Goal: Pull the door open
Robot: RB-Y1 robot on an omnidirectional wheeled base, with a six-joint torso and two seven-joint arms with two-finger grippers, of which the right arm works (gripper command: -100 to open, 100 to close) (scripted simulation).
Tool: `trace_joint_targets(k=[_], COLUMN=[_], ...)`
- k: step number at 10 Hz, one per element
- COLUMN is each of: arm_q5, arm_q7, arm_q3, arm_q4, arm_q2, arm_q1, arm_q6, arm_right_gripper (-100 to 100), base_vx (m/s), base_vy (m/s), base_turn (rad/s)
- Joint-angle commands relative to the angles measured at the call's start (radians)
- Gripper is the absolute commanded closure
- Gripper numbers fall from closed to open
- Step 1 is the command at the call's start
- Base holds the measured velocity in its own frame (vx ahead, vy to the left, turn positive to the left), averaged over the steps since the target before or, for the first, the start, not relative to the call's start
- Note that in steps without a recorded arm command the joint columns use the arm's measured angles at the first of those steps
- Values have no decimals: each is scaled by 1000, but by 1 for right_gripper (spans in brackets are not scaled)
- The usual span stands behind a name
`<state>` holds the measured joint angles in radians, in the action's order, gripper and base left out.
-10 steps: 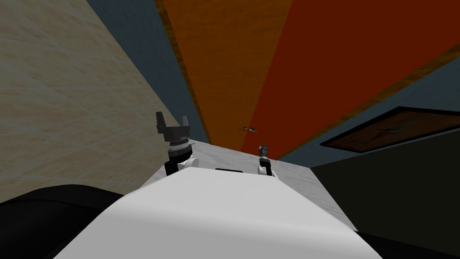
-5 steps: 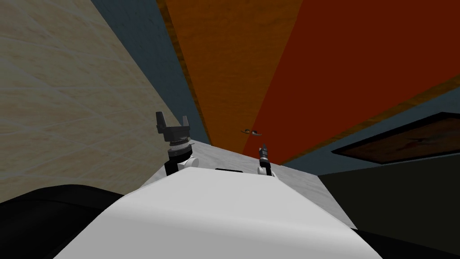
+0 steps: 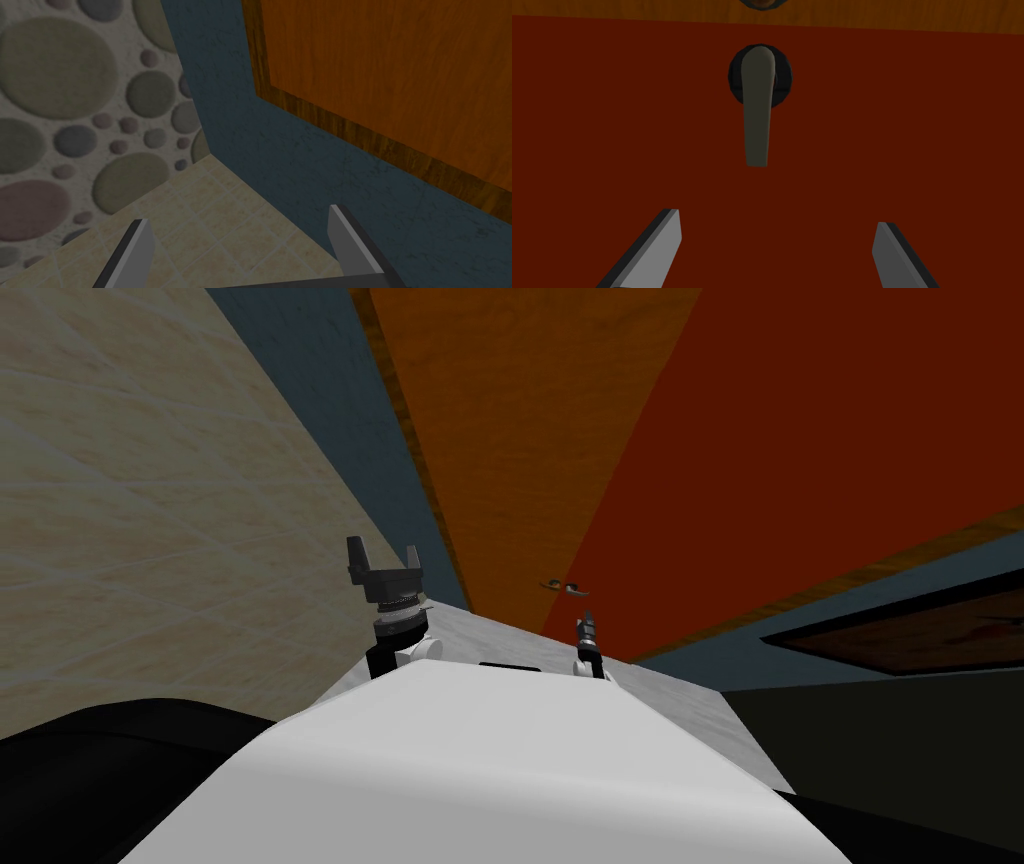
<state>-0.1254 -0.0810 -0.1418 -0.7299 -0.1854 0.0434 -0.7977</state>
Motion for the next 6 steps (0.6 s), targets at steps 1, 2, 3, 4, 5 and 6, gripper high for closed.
trace_joint_targets(k=[1,2,3,4,5,6], arm_q5=[-5,-9,-7,-20,-20,-30], arm_q7=[-4,-5,-4,-13,-13,-22], arm_q3=[-2,-4,-3,-26,-26,-44], arm_q4=[29,52,35,53,53,66], arm_q2=[-4,-5,-4,-31,-31,-53], arm_q1=[9,17,11,-15,-15,-35], arm_q6=[0,-2,0,-6,-6,-12], arm_right_gripper=[-100,-100,-100,-100,-100,-100], base_vx=[117,117,50,21,21,32], base_vy=[-12,-16,-8,8,15,19], base_turn=[78,64,13,-43,-26,-18])
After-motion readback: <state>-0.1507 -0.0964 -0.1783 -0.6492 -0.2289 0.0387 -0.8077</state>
